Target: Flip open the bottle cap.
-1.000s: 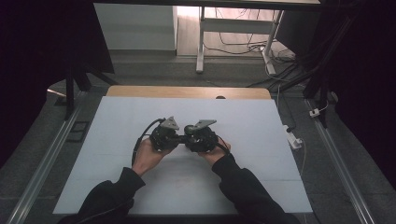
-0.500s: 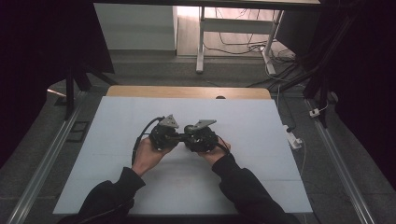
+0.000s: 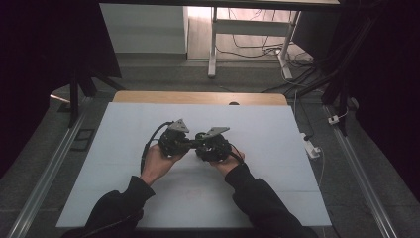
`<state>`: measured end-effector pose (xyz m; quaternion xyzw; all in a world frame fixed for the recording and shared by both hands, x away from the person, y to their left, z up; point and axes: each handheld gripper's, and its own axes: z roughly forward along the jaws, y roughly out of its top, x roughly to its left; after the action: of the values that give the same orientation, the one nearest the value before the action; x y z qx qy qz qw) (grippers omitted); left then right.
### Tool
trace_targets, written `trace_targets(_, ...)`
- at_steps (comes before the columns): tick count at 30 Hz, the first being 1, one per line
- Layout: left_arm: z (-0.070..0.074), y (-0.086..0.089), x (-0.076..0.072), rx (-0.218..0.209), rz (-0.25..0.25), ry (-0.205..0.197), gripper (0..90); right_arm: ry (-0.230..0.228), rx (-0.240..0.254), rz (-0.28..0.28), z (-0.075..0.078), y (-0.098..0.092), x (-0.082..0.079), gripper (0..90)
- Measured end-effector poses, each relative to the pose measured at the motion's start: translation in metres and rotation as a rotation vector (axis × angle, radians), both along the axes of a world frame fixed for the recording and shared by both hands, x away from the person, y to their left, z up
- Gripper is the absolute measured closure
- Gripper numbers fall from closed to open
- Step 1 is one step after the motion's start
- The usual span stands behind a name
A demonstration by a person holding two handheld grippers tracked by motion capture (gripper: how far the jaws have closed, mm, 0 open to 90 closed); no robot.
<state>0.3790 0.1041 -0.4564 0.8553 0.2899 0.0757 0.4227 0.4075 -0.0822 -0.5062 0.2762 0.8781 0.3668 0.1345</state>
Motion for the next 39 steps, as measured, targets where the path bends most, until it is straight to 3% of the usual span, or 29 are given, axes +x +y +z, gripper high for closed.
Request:
trace_targets(12,0.006,0.003,0.006,-0.020,0.025,-0.006,88.6,0.007,0.003,-0.005,0.000,0.000,0.001,53.3)
trace_targets(21,0.013,0.005,0.013,-0.011,0.038,-0.017,88.6,0.010,0.005,-0.008,0.000,0.000,0.000,53.2)
trace_targets(27,0.016,0.008,0.021,-0.012,0.063,-0.015,88.5,-0.007,-0.010,0.008,0.000,0.000,0.000,53.2)
trace_targets(39,0.009,0.017,0.035,0.005,0.107,0.008,88.5,-0.009,-0.005,0.004,0.000,0.000,0.000,53.1)
